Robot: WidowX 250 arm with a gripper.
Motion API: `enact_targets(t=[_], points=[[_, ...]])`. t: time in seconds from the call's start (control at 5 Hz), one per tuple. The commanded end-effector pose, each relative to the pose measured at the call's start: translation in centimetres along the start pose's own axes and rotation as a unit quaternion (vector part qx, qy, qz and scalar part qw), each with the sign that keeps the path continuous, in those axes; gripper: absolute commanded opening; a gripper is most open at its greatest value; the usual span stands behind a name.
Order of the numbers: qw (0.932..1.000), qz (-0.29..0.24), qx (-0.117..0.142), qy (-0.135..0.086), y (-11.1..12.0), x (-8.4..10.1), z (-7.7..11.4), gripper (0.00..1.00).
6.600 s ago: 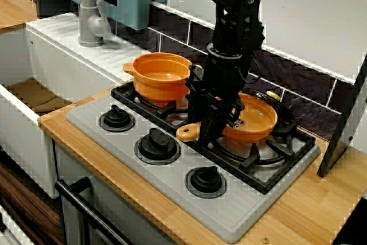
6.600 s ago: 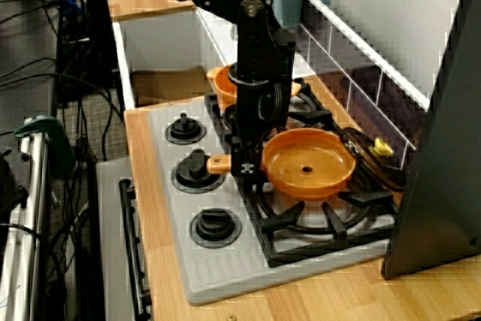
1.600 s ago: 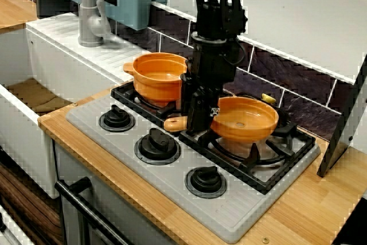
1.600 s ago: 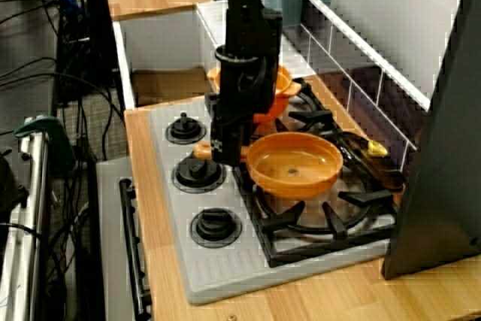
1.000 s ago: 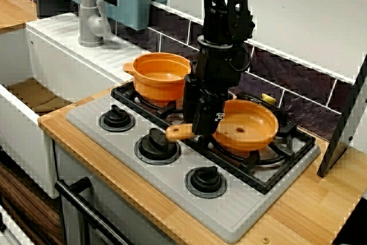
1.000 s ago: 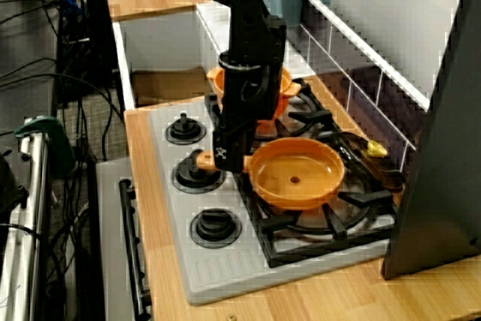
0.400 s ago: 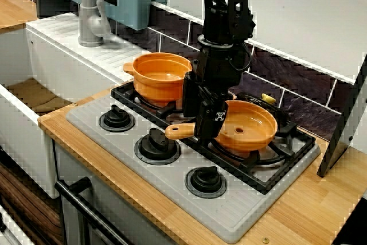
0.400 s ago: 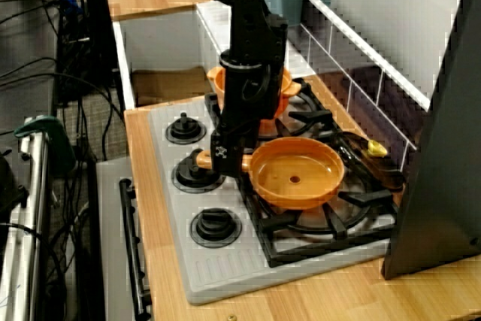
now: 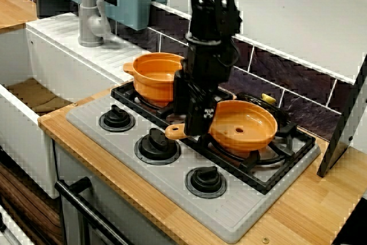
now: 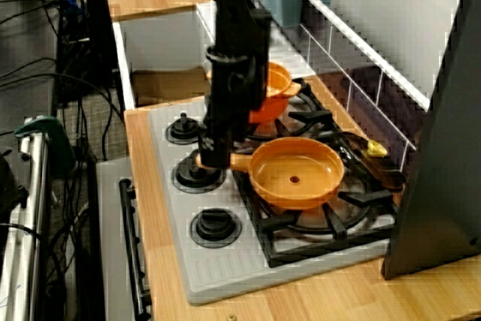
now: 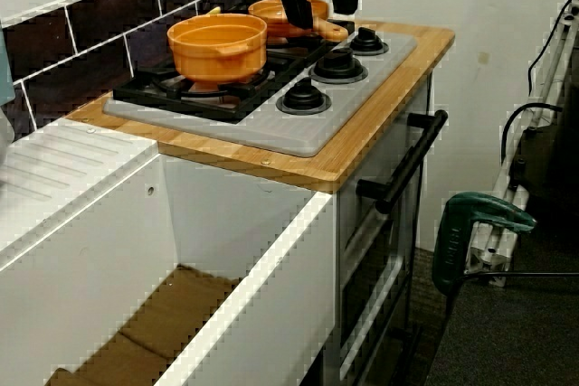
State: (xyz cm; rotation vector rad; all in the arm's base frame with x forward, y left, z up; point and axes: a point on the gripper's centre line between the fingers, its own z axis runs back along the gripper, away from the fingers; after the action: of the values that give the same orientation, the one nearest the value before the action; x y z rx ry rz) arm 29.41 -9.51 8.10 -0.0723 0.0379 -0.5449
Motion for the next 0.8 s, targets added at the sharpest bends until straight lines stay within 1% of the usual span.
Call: enact_targets(t=[0.0, 0.2, 0.4, 0.6], points=[[0.9993, 0.002, 0.008, -0.038, 0.8, 0.3, 2.5, 1.0], [0.9991, 0.016, 0.017, -0.036, 1.5, -0.3, 3.0, 1.0], [0.9981, 0.026, 0.039, -0.04, 2.0, -1.2, 3.6, 1.0], [0.9959, 0.047, 0.068, -0.036, 2.6, -1.4, 3.9, 1.0]])
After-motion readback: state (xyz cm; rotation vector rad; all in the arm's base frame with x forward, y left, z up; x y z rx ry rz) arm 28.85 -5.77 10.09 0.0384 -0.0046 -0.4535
